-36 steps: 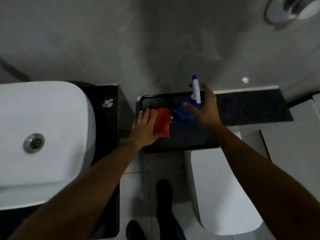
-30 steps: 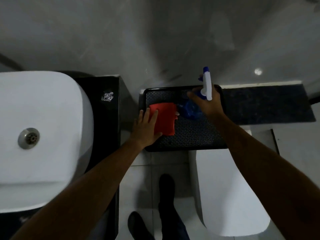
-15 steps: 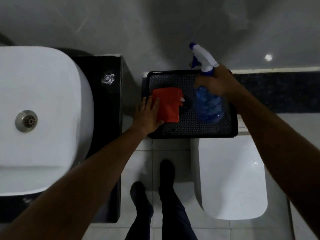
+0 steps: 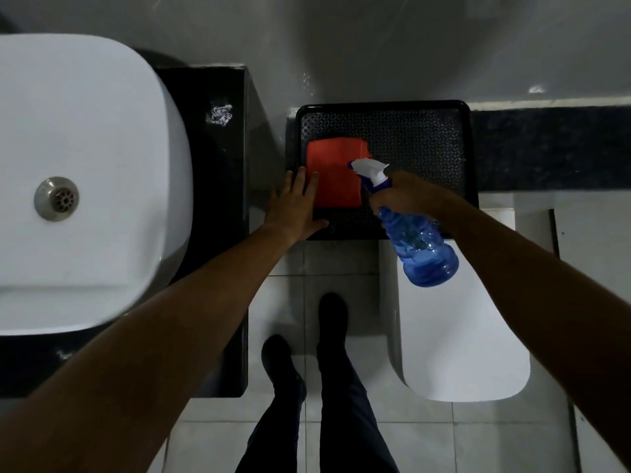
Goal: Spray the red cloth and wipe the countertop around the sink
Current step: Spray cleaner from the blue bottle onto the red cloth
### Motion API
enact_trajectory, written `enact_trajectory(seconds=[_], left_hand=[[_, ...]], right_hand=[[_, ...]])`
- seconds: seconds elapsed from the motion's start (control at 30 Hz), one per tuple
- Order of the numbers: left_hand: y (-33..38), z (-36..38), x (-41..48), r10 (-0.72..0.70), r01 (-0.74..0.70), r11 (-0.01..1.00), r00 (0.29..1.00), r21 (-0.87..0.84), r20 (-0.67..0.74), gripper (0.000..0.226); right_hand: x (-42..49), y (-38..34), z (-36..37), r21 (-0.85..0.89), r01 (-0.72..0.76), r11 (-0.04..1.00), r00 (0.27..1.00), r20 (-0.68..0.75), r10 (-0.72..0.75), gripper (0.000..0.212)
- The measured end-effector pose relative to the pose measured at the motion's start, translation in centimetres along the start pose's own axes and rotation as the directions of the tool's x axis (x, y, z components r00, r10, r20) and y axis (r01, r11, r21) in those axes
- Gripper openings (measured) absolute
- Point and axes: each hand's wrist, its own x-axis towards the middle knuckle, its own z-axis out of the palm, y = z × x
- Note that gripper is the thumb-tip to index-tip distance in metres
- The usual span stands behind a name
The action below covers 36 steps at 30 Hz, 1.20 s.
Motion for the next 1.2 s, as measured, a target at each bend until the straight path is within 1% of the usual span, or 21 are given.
enact_trajectory(seconds=[0.17, 0.23, 0.33, 0.4, 0.53, 0.57, 0.7, 0.83, 0.93, 1.0, 1.07, 1.13, 1.2], left_hand=[[0.4, 0.3, -0.6, 0.002, -0.002, 1.000, 1.000, -0.011, 0.001, 0.116], [0.3, 0.3, -0.7, 0.007, -0.006, 1.000, 1.000, -0.014, 0.007, 0.118], [0.2, 0.2, -0.8, 0.017, -0.017, 1.000, 1.000, -0.006, 0.018, 0.118], [0.2, 0.1, -0.8, 0.021, -0.020, 1.000, 0.999, -0.002, 0.026, 0.117], [0.1, 0.1, -0.9, 0.018, -0.018, 1.000, 0.999, 0.005, 0.043, 0.116], [0.1, 0.1, -0.9, 0.019, -0.019, 1.000, 0.999, 0.007, 0.045, 0.116], [-0.1, 0.2, -0.7, 0.020, -0.021, 1.000, 0.999, 0.011, 0.045, 0.117], [-0.1, 0.4, -0.6, 0.016, -0.016, 1.000, 0.999, 0.004, 0.042, 0.118], [-0.1, 0.3, -0.6, 0.016, -0.016, 1.000, 0.999, 0.003, 0.044, 0.116], [0.0, 0.2, -0.6, 0.015, -0.015, 1.000, 0.999, 0.002, 0.048, 0.115], [0.0, 0.2, -0.7, 0.013, -0.012, 1.000, 0.999, -0.006, 0.053, 0.115], [0.0, 0.2, -0.7, 0.010, -0.009, 1.000, 0.998, -0.015, 0.058, 0.114], [0.1, 0.1, -0.7, 0.007, -0.007, 1.000, 0.999, -0.017, 0.054, 0.113]], right_hand=[[-0.3, 0.5, 0.5, 0.112, -0.063, 0.992, 0.993, 0.108, 0.051, 0.034], [-0.4, 0.6, 0.7, 0.098, -0.064, 0.993, 0.995, 0.078, 0.057, 0.033], [-0.9, 0.7, 1.1, 0.020, -0.036, 0.999, 0.999, 0.004, 0.036, 0.026], [-1.3, 1.0, 1.2, -0.007, -0.033, 0.999, 0.999, -0.004, 0.033, 0.023], [-1.6, 1.7, 0.8, 0.006, -0.043, 0.999, 0.999, 0.012, 0.043, 0.026], [-1.6, 1.7, 0.6, 0.011, -0.050, 0.999, 0.999, -0.007, 0.050, 0.026], [-1.1, 1.3, -0.4, 0.051, -0.041, 0.998, 0.995, -0.092, 0.045, 0.012], [-0.2, 0.8, -1.3, 0.077, -0.019, 0.997, 0.993, -0.114, 0.028, 0.020], [0.2, 0.4, -1.2, 0.078, 0.001, 0.997, 0.987, -0.159, 0.011, 0.012], [0.3, -0.1, -1.2, 0.087, 0.006, 0.996, 0.991, -0.135, 0.006, 0.014], [0.5, -0.6, -1.1, 0.112, 0.009, 0.994, 0.998, -0.067, -0.001, 0.023], [0.6, -0.7, -0.8, 0.128, 0.003, 0.992, 1.000, -0.014, -0.001, 0.027], [0.3, -0.6, -0.2, 0.088, 0.003, 0.996, 1.000, 0.014, -0.004, 0.029]])
